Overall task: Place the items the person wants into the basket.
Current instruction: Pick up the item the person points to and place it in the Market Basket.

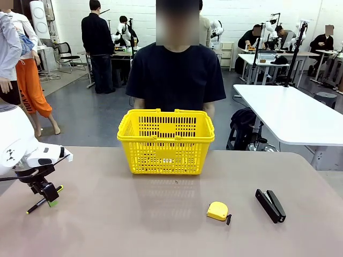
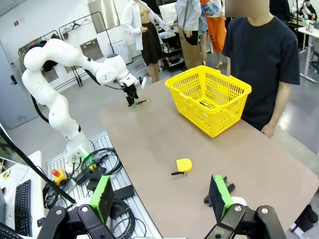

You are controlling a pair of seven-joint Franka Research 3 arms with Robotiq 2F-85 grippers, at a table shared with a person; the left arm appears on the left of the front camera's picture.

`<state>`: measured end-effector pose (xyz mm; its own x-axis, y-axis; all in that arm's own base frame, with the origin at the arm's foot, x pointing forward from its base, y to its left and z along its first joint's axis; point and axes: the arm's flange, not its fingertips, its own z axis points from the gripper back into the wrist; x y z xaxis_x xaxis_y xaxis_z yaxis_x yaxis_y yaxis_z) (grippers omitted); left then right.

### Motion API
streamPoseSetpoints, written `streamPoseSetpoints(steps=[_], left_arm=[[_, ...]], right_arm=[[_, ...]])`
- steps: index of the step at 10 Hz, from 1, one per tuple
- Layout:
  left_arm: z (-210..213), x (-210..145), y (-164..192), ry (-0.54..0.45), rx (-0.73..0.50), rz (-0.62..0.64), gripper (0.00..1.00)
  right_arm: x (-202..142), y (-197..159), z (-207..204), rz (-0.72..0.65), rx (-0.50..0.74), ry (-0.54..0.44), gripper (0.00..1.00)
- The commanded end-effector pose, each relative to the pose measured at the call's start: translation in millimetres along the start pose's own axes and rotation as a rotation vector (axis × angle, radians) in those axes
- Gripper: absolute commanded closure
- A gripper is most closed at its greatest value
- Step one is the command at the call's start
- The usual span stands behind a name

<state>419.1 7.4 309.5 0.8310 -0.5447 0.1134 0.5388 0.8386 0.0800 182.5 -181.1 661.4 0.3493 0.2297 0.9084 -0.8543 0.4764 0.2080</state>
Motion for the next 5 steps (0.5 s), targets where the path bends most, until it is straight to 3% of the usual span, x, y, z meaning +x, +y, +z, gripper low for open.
streamPoseSetpoints(steps=[1,2,3,4,5], left_arm=[[2.0,4.9,5.3,0.029,0.023,0.013,0.00],[1.4,3.9,5.0,0.037,0.028,0.018,0.00],[0.6,4.1,3.8,0.040,0.035,0.022,0.07],[0.4,4.8,4.9,0.048,0.043,0.012,0.54],[-0.2,4.9,5.2,0.054,0.042,0.010,0.61]], right_arm=[[2.4,-0.6,-0.2,0.016,0.015,-0.023,0.00],[2.4,-0.6,-0.2,0.016,0.015,-0.023,0.00],[2.4,-0.6,-0.2,0.016,0.015,-0.023,0.00],[2.4,-0.6,-0.2,0.016,0.015,-0.023,0.00],[2.4,-0.6,-0.2,0.016,0.015,-0.023,0.00]])
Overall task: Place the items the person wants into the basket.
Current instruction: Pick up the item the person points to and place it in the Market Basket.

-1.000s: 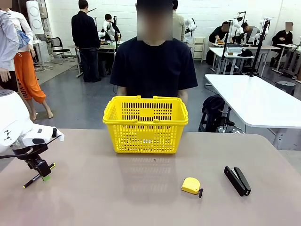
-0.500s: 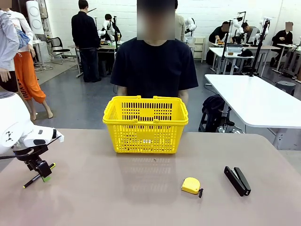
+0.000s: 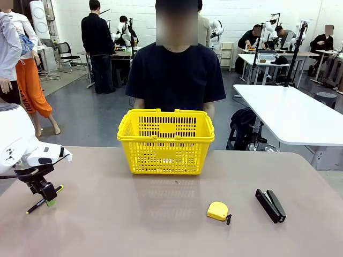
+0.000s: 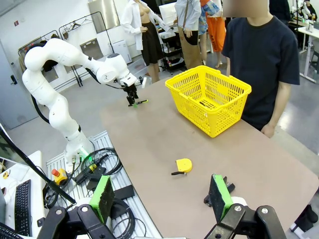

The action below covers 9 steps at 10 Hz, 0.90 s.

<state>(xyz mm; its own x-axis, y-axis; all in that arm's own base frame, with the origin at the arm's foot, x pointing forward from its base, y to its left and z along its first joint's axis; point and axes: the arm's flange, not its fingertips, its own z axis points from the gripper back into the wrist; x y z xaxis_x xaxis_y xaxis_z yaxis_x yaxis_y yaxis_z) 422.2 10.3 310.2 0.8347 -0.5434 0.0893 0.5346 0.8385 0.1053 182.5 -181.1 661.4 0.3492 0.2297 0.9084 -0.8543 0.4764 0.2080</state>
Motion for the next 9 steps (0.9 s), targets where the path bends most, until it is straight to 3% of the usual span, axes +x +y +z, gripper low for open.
streamPoseSetpoints(steps=[1,2,4,5,6,9], left_arm=[[-2.1,3.0,-0.6,0.035,0.013,0.011,0.59],[-3.1,3.2,-0.7,0.041,0.011,0.009,1.00],[-3.4,3.5,-0.7,0.044,0.008,0.008,1.00],[-3.9,3.0,-1.4,0.044,0.007,0.012,0.89],[-3.9,3.6,-1.0,0.045,0.005,0.011,0.98],[-4.8,4.2,-1.1,0.050,0.002,0.016,1.00]], right_arm=[[2.4,-0.6,-0.2,0.015,0.015,-0.023,0.00],[2.4,-0.6,-0.2,0.015,0.015,-0.023,0.00],[2.4,-0.6,-0.2,0.015,0.015,-0.023,0.00],[2.4,-0.6,-0.2,0.015,0.015,-0.023,0.00],[2.4,-0.6,-0.2,0.015,0.015,-0.023,0.00],[2.4,-0.6,-0.2,0.015,0.015,-0.023,0.00]])
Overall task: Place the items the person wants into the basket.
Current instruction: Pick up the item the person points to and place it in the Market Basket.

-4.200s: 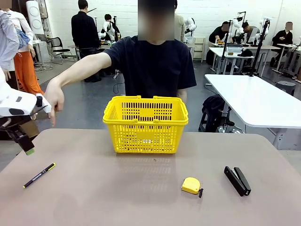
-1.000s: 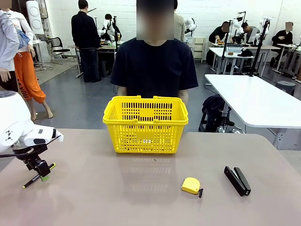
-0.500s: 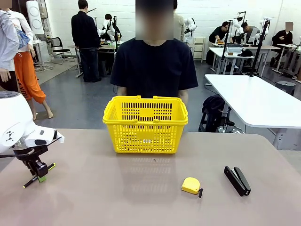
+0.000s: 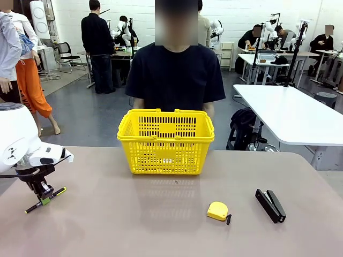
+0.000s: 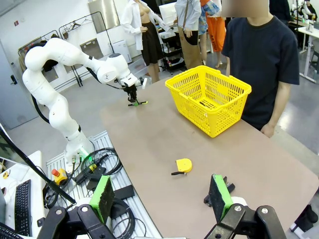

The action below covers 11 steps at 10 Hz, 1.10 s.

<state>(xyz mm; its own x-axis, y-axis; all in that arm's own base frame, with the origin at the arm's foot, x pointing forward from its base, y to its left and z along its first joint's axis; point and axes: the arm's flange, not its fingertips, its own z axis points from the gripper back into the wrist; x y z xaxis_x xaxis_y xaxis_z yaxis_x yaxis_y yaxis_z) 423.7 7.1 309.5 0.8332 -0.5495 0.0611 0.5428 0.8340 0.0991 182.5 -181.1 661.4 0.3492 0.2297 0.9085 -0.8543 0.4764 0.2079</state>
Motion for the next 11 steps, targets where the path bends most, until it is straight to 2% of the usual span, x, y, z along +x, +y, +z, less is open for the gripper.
streamPoseSetpoints(steps=[1,3,4,6,8,11], left_arm=[[-3,2,2,0.024,0.008,0.022,1.00],[2,1,-1,0.029,-0.004,0.012,1.00],[26,2,-7,0.057,-0.010,-0.016,0.98],[117,5,-21,0.013,0.041,-0.105,0.98],[196,24,-19,-0.015,0.046,-0.158,0.98],[259,39,-20,-0.012,0.004,-0.218,0.98]], right_arm=[[2,-1,0,0.015,0.015,-0.023,0.00],[2,-1,0,0.015,0.015,-0.023,0.00],[2,-1,0,0.015,0.015,-0.023,0.00],[2,-1,0,0.015,0.015,-0.023,0.00],[2,-1,0,0.015,0.015,-0.023,0.00],[2,-1,0,0.015,0.015,-0.023,0.00]])
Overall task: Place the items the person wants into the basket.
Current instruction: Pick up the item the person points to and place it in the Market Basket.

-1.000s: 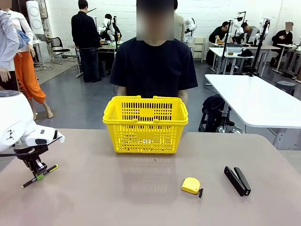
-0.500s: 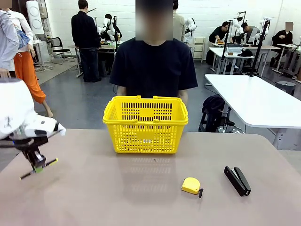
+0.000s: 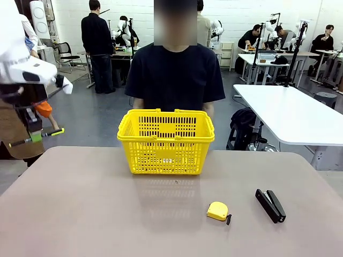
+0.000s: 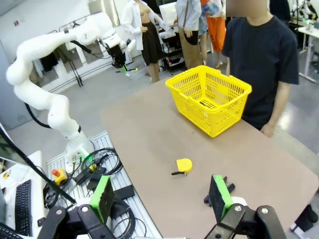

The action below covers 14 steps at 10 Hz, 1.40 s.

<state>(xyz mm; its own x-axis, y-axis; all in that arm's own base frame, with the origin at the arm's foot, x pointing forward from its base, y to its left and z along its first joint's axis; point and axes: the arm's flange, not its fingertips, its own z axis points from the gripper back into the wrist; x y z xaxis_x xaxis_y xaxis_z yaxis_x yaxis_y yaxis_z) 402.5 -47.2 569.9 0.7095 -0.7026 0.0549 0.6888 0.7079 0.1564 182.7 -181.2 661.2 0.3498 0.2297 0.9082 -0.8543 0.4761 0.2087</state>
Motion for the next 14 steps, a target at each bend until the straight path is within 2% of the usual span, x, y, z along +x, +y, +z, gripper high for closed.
streamPoseSetpoints(steps=[1,3,8,9,10,12,14], left_arm=[[2,6,11,-0.006,-0.045,-0.023,0.98],[6,-2,7,0.005,-0.044,-0.001,0.98],[8,6,6,-0.004,-0.016,-0.009,0.98],[6,4,7,0.001,-0.021,-0.007,0.89],[10,35,13,-0.024,-0.012,-0.121,0.89],[6,117,35,-0.064,-0.003,-0.301,0.89],[-9,201,37,-0.074,0.040,-0.465,0.89]], right_arm=[[2,0,0,0.016,0.014,-0.023,0.00],[2,0,0,0.016,0.014,-0.023,0.00],[2,0,0,0.016,0.014,-0.023,0.00],[2,0,0,0.016,0.014,-0.023,0.00],[2,0,0,0.016,0.014,-0.023,0.00],[2,0,0,0.016,0.014,-0.023,0.00],[2,0,0,0.016,0.014,-0.023,0.00]])
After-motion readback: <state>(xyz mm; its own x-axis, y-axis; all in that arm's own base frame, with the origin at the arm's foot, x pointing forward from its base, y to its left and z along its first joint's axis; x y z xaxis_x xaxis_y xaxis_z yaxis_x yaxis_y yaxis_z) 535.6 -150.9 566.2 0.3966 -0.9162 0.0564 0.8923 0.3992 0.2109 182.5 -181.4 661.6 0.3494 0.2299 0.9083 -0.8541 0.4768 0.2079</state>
